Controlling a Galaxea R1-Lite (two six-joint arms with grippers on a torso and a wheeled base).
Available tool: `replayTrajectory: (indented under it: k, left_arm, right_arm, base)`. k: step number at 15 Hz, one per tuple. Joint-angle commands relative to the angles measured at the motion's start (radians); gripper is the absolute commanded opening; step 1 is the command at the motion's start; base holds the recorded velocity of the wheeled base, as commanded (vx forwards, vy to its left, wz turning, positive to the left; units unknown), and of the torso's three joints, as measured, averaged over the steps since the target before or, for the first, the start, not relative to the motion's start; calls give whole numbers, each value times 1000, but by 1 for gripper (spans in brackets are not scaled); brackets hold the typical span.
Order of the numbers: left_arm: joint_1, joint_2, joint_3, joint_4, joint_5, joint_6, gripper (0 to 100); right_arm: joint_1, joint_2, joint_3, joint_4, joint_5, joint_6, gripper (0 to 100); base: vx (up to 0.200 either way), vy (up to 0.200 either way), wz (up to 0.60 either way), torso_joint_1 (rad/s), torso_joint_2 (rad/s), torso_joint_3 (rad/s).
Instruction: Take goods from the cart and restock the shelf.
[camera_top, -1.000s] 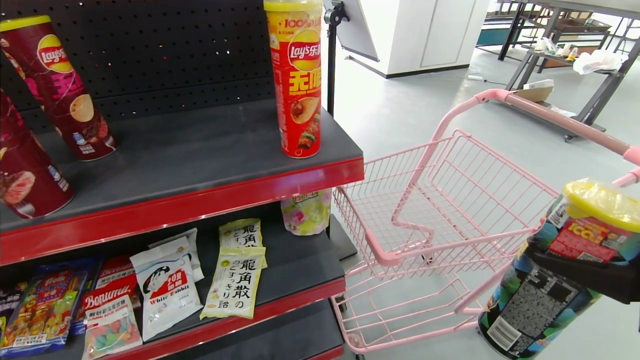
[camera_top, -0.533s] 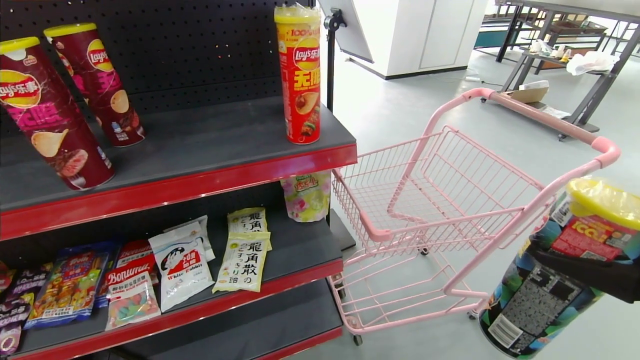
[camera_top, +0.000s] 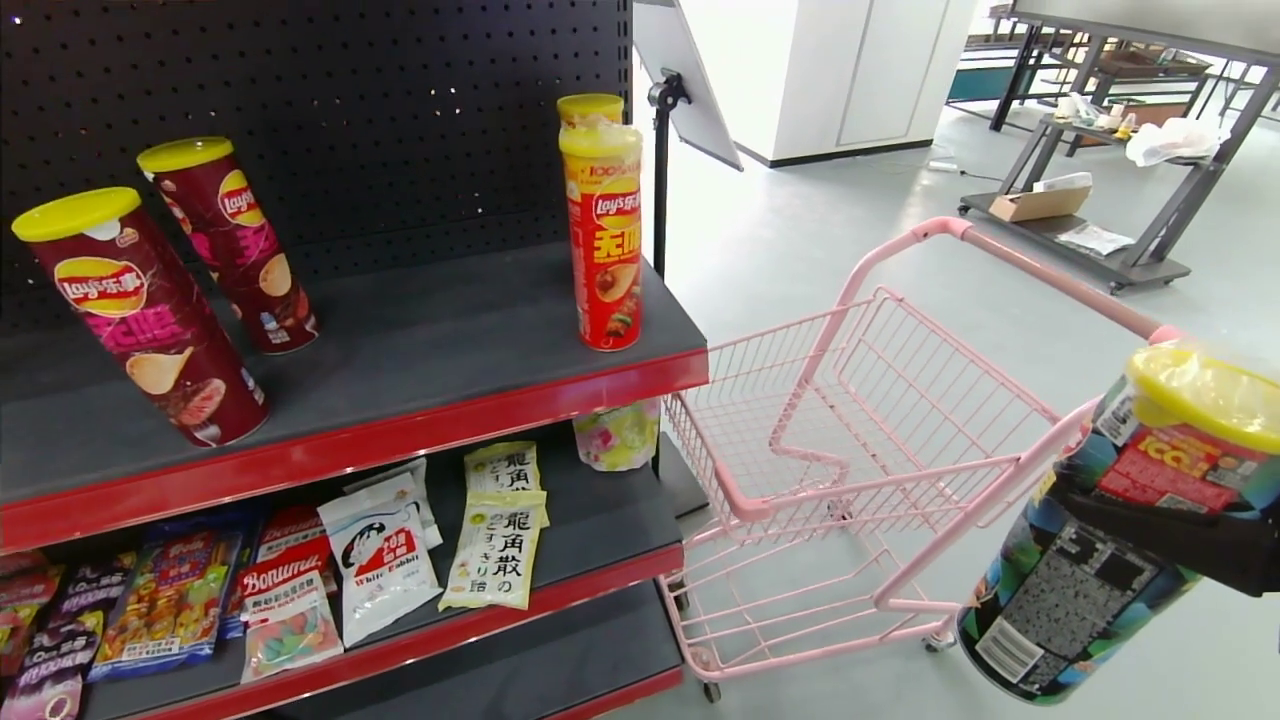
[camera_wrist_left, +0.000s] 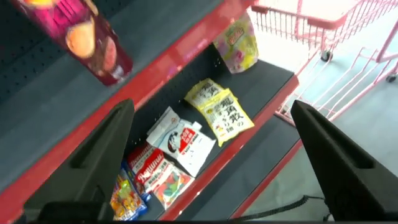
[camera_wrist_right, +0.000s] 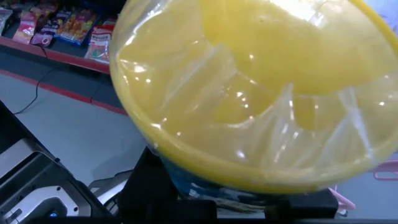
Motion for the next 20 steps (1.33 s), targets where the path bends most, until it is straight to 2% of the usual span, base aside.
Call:
replayTrajectory:
  k: [1, 6, 9, 18, 20]
  left_arm:
    - [0, 35, -32, 1, -1, 0, 100]
    - [3, 91, -85, 2, -3, -6, 100]
    - [3, 128, -93, -1, 0, -6, 100]
    - [4, 151, -91, -4, 2, -6, 100]
    - [4, 153, -90, -4, 3, -6, 100]
  right_arm:
    - [11, 1, 3, 3, 1, 0, 0]
    - [11, 3, 15, 6, -2, 0, 0]
    - [7, 8, 21, 6, -13, -4, 0]
    - [11, 31, 23, 1, -30, -4, 0]
    - [11, 34, 40, -6, -31, -11, 0]
  base:
    - [0, 0, 0, 217, -515, -300]
    - [0, 0, 0, 172, -409, -233]
    - [0, 0, 0, 15, -38, -22]
    - [0, 0, 600, 7, -1, -2]
    - [0, 0, 0, 0, 0, 0]
